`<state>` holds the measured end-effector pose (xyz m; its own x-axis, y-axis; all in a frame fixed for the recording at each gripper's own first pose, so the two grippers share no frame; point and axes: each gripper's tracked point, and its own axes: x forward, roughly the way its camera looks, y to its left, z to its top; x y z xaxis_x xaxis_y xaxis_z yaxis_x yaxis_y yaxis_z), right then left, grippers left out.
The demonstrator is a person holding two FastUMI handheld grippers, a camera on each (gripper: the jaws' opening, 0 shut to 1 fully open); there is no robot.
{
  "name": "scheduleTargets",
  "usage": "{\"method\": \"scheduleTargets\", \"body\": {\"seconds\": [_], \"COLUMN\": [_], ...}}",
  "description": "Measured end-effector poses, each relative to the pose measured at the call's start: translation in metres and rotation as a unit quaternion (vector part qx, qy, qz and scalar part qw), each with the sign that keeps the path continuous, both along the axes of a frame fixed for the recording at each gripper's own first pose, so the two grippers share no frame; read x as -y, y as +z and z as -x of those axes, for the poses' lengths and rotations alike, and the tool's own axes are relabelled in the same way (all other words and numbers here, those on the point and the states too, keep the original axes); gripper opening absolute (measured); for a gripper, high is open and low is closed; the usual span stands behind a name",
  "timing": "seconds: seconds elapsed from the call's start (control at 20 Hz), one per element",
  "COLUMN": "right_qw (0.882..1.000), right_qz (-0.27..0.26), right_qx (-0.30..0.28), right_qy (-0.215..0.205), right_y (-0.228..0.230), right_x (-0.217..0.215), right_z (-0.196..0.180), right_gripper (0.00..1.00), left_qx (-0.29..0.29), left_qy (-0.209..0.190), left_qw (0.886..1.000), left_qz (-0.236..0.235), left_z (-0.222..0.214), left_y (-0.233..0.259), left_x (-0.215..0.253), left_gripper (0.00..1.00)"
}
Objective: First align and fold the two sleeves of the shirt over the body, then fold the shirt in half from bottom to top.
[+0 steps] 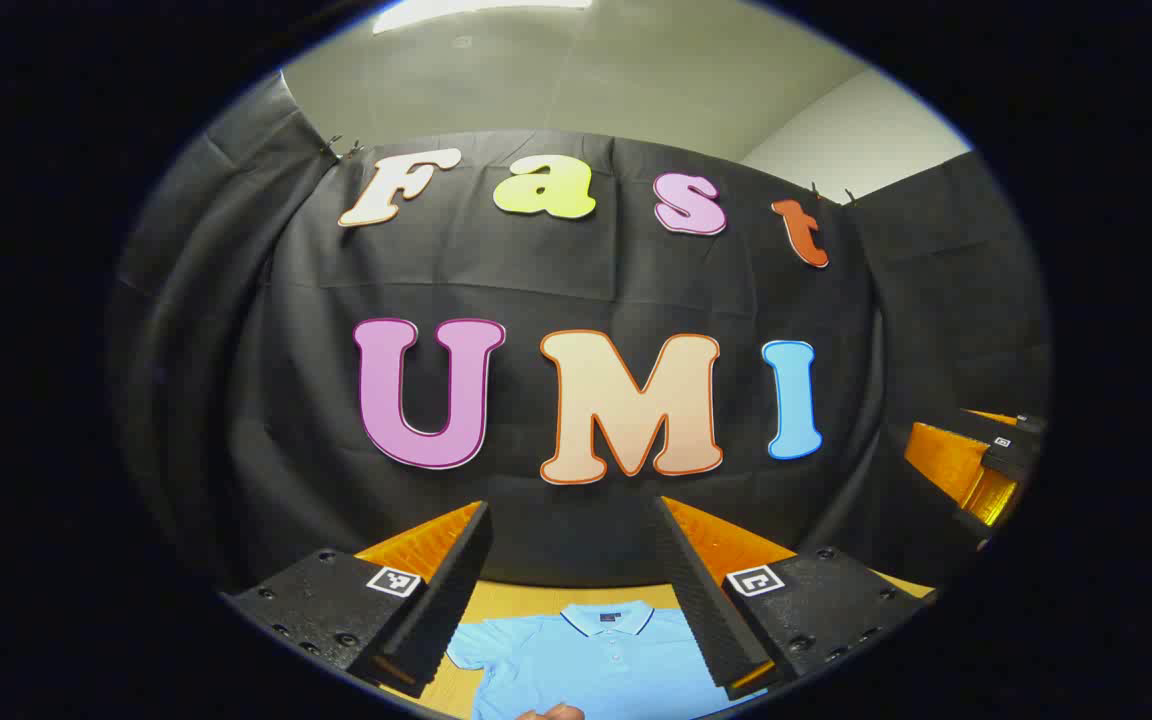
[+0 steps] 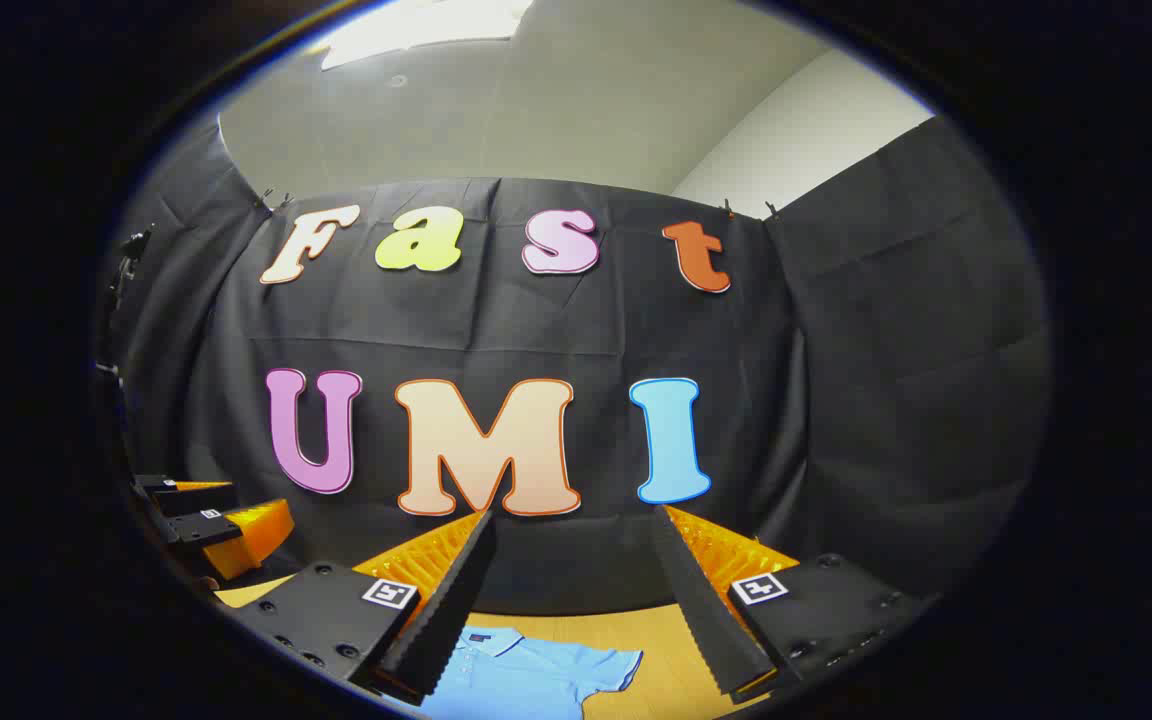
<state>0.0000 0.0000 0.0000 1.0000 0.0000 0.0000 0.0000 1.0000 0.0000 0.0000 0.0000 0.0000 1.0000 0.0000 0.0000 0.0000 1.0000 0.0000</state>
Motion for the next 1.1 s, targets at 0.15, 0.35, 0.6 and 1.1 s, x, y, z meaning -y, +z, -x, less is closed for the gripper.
{"method": "scheduleTargets", "body": {"seconds": [0.15,0.35,0.6,1.1], "right_qw": [1.0,1.0,1.0,1.0], "right_qz": [0.002,0.005,0.012,0.001], "right_qx": [0.003,0.005,0.015,0.006], "right_qy": [0.002,0.006,0.012,0.031], "right_y": [0.002,0.004,0.009,0.0], "right_x": [-0.006,-0.016,-0.025,-0.036], "right_z": [0.002,0.004,0.009,0.005], "right_gripper": [0.98,0.99,0.98,0.96], "left_qx": [-0.001,-0.005,-0.004,0.001], "left_qy": [0.003,0.01,0.015,0.036], "left_qw": [1.0,1.0,1.0,0.999], "left_qz": [0.004,0.009,0.009,0.008], "left_z": [0.002,0.004,0.007,0.012], "left_y": [-0.001,-0.003,-0.002,0.001], "left_x": [-0.006,-0.017,-0.024,-0.037], "left_gripper": [0.93,0.94,0.95,0.95]}}
